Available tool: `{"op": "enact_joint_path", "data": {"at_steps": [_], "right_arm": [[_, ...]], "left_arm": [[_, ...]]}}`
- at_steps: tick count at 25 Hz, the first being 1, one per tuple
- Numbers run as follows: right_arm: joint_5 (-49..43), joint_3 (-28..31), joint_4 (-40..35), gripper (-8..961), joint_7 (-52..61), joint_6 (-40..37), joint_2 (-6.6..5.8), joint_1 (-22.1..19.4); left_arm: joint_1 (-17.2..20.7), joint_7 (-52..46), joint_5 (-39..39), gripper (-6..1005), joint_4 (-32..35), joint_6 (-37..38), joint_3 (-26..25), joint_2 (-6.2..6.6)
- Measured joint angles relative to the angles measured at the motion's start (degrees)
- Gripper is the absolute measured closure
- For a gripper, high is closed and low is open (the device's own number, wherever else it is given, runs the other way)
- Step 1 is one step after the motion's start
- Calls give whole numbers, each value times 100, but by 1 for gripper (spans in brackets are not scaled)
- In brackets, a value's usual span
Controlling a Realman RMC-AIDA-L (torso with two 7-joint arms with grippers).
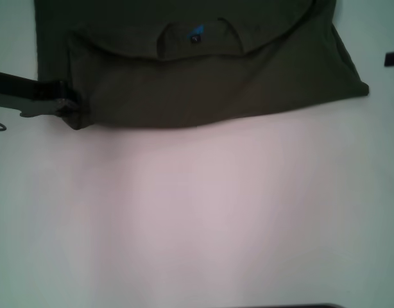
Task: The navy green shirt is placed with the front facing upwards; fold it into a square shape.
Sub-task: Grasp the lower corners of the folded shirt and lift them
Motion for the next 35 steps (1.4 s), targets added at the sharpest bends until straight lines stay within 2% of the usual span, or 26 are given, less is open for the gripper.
{"op": "enact_joint_path", "data": {"at_steps": [5, 11, 15, 22, 35], "right_arm": [[-492, -24, -16, 41, 405, 183, -32, 389], [-913, -63, 299, 41, 414, 497, 99, 687], [-953, -93, 392, 41, 387, 701, 227, 713], [-984, -294, 723, 50, 333, 1180, 325, 724], [-942, -337, 798, 65, 223, 1740, 555, 703]], "left_arm": [[-13, -36, -24, 905, 3, 18, -17, -30], [-95, -56, -27, 905, -5, 76, -15, -78], [-140, -84, -29, 905, -26, 143, -20, -84], [-174, -89, -131, 905, -23, 151, -23, -98], [-188, -80, -165, 905, -44, 160, -23, -158]]}}
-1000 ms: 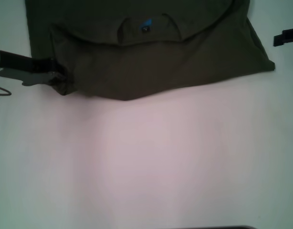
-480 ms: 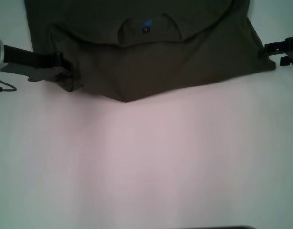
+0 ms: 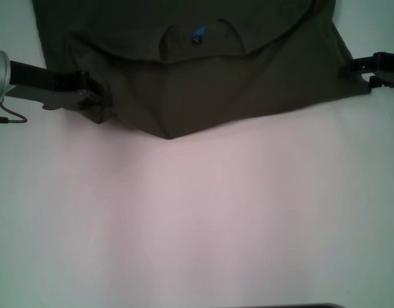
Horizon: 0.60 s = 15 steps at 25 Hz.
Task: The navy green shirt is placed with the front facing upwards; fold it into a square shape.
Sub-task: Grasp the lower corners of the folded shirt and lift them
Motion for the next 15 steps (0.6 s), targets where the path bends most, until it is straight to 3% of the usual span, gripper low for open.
{"op": "enact_joint_path", "data": {"at_steps": [15], "right_arm": [[37, -24, 170, 84, -15, 180, 84, 100]], "left_arm": [[6, 13, 3, 905, 30, -32, 0, 0]]}}
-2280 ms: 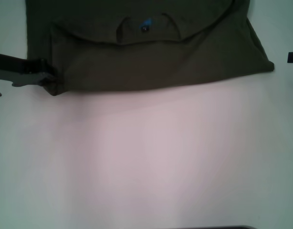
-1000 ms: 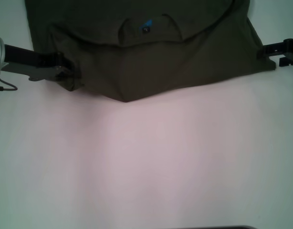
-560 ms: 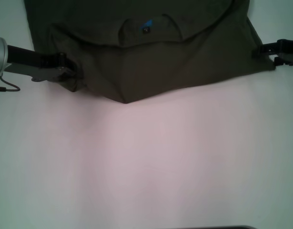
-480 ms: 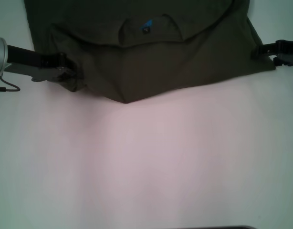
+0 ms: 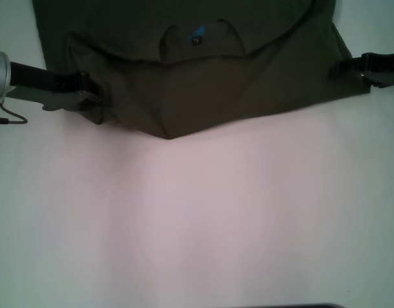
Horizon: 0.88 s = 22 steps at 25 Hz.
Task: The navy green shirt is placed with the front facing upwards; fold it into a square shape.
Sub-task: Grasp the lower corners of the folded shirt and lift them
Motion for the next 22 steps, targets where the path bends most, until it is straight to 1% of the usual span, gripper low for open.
{"op": "enact_joint_path", "data": {"at_steps": [7, 11, 14, 19, 22], "right_arm": [[7, -7, 14, 92, 0, -8, 26, 72], [-100, -128, 10, 97, 57, -25, 34, 104], [-344, -312, -138, 101, 225, -44, 35, 110], [-376, -332, -416, 107, 222, -302, 14, 61], [-362, -306, -440, 220, 221, -384, -4, 60]], "left_arm": [[-6, 3, 0, 905, -5, -10, 0, 0], [-7, 4, -1, 905, -12, -13, 0, -5], [-13, -1, -2, 905, -23, -12, 0, -8], [-39, -5, -4, 906, -32, 16, 0, -9], [-56, -13, -6, 906, -13, 6, 0, -9]]}}
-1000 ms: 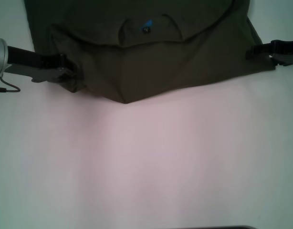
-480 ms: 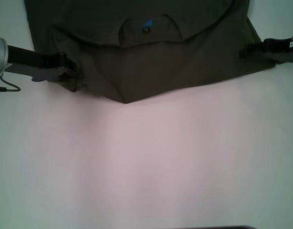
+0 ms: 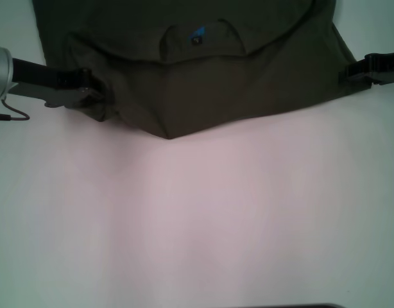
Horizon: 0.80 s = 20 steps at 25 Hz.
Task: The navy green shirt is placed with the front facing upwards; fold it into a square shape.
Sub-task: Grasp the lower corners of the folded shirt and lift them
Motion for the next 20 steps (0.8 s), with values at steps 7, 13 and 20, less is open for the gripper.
{"op": "enact_joint_path", "data": {"at_steps": [7, 13, 20], "right_arm": [[-5, -5, -11, 528, 1, -115, -18, -4], [-31, -2, -15, 783, 20, -143, -47, -7], [-57, -41, -16, 930, 19, -761, -244, -61]], "left_arm": [[-43, -4, -2, 906, 12, -9, 0, 0], [-74, -7, -2, 906, 24, 19, 0, 0], [-77, 48, 15, 906, 86, 395, 15, 188]]}}
